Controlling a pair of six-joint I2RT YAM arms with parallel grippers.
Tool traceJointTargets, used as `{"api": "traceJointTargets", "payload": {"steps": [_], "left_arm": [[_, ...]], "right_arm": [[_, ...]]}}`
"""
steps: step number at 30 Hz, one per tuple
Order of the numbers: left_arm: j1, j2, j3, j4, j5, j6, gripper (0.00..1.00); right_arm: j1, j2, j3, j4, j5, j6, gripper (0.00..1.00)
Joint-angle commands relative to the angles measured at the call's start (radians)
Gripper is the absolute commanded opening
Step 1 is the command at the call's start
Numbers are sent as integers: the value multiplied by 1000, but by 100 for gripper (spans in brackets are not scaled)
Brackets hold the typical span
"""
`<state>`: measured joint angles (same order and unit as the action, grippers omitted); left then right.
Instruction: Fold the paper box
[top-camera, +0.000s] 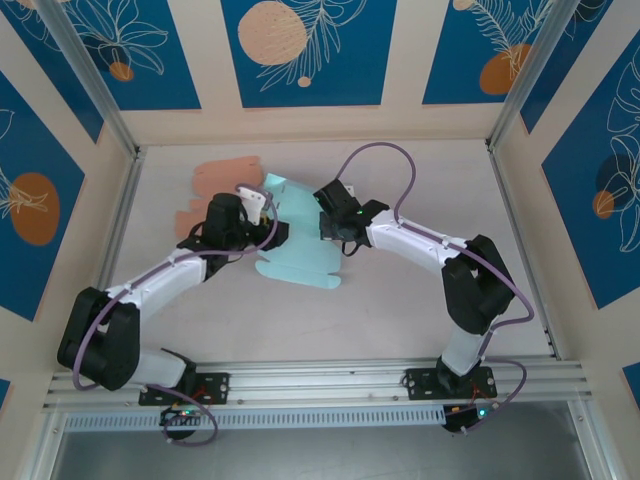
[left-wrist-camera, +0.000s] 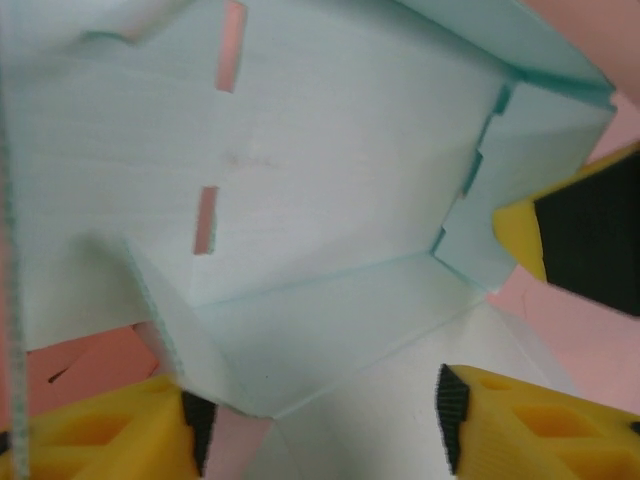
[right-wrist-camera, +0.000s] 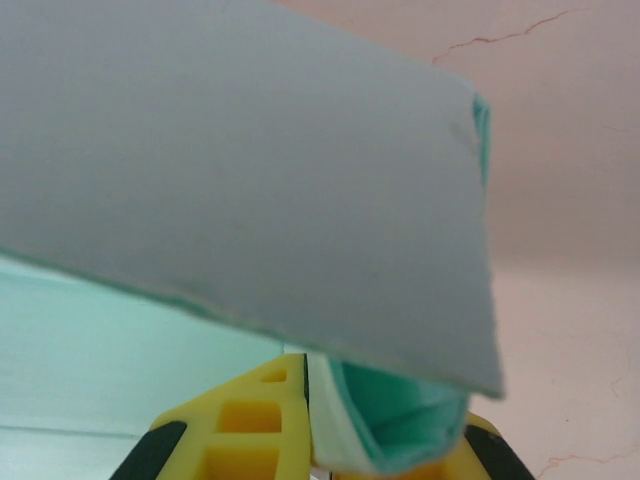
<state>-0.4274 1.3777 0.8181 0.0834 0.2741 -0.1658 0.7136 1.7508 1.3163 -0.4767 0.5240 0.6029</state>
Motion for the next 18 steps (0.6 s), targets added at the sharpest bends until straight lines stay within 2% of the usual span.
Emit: {"api": "traceJointTargets", "payload": {"steps": [1, 3, 6, 8, 10, 11, 14, 18], "left_arm": [[-1, -12, 88, -52, 155, 220, 73], [-1, -7, 112, -135, 208, 307, 85], [1, -2, 126, -186, 198, 350, 87], [8, -8, 113, -155, 194, 326, 88], [14, -29, 81, -85, 193, 282, 99], [17, -45, 63, -50, 193, 260, 100], [21, -99, 45, -18, 187, 205, 100], [21, -219, 6, 8, 236, 137, 100]], "right_arm": [[35, 23, -2, -106, -15, -78, 5], [35, 20, -1, -107, -19, -83, 5], [35, 15, 0, -109, -21, -86, 5], [31, 12, 1, -116, -22, -79, 5], [28, 11, 0, -121, -22, -67, 5], [26, 12, -1, -124, -24, -58, 5], [12, 12, -7, -131, -40, -34, 5], [5, 10, -8, -137, -55, -30, 5]]}}
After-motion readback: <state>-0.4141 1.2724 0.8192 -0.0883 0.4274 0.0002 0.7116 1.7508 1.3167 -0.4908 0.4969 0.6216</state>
